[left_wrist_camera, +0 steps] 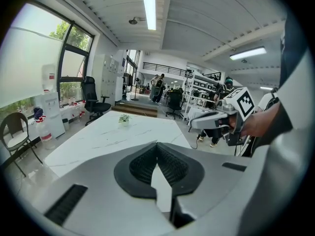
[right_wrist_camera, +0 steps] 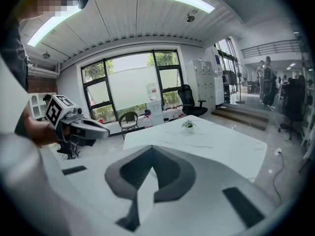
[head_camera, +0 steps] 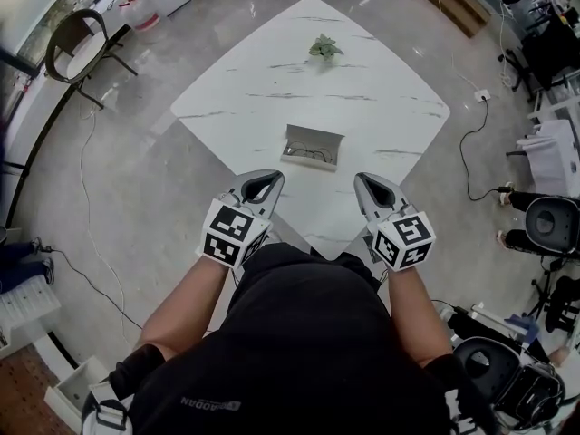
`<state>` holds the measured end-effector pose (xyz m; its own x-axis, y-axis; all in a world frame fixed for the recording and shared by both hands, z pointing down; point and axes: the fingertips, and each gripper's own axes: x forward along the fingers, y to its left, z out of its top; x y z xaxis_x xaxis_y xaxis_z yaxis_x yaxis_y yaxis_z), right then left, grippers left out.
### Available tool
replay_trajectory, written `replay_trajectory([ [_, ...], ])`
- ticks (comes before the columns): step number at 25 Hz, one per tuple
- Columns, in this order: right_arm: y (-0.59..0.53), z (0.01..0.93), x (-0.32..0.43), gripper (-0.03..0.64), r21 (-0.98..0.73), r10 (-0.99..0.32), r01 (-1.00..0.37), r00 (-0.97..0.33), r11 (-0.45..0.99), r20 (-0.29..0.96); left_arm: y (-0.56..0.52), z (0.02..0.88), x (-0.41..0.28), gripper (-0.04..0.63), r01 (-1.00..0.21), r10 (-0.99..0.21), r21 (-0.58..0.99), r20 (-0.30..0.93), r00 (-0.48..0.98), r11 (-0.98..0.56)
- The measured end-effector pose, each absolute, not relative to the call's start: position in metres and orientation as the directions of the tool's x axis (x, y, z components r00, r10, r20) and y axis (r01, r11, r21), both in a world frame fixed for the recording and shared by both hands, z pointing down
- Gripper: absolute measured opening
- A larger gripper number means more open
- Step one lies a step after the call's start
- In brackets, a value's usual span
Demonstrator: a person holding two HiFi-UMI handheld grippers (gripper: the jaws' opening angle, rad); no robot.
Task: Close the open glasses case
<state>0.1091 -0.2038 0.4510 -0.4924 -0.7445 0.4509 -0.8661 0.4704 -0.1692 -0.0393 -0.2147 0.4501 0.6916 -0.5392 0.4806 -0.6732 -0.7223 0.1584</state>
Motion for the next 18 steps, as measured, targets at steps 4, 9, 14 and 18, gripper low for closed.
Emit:
replay_trajectory([
  [4,-0.2076,0.4521,0.1094,0.002,-0.161,-0.750,-0.867,-0.490,0.471,0.445,-0.2170,0.4523,-0.0377,0.004,-0.672,-0.537,0.144,0.490,0.686,-0.727],
  [9,-0.2074,0.4491,0.1072,0.002,-0.156,-0.758,-0.867,-0.491,0.473,0.430,-0.2175,0.4527,-0.0373,0.019,-0.668,-0.541,0.116,0.493,0.681,-0.735],
  [14,-0.2077,0.4488,0.1081,0.017,-0.144,-0.764,-0.873,-0.479,0.466,0.432,-0.2196,0.4509,-0.0350,0.044,-0.660,-0.539,0.098,0.495,0.682,-0.745],
  [18,-0.2081,0.4486,0.1078,0.023,-0.138,-0.768,-0.876,-0.474,0.462,0.432,-0.2208,0.4509,-0.0356,0.055,-0.657,-0.538,0.086,0.499,0.679,-0.749],
])
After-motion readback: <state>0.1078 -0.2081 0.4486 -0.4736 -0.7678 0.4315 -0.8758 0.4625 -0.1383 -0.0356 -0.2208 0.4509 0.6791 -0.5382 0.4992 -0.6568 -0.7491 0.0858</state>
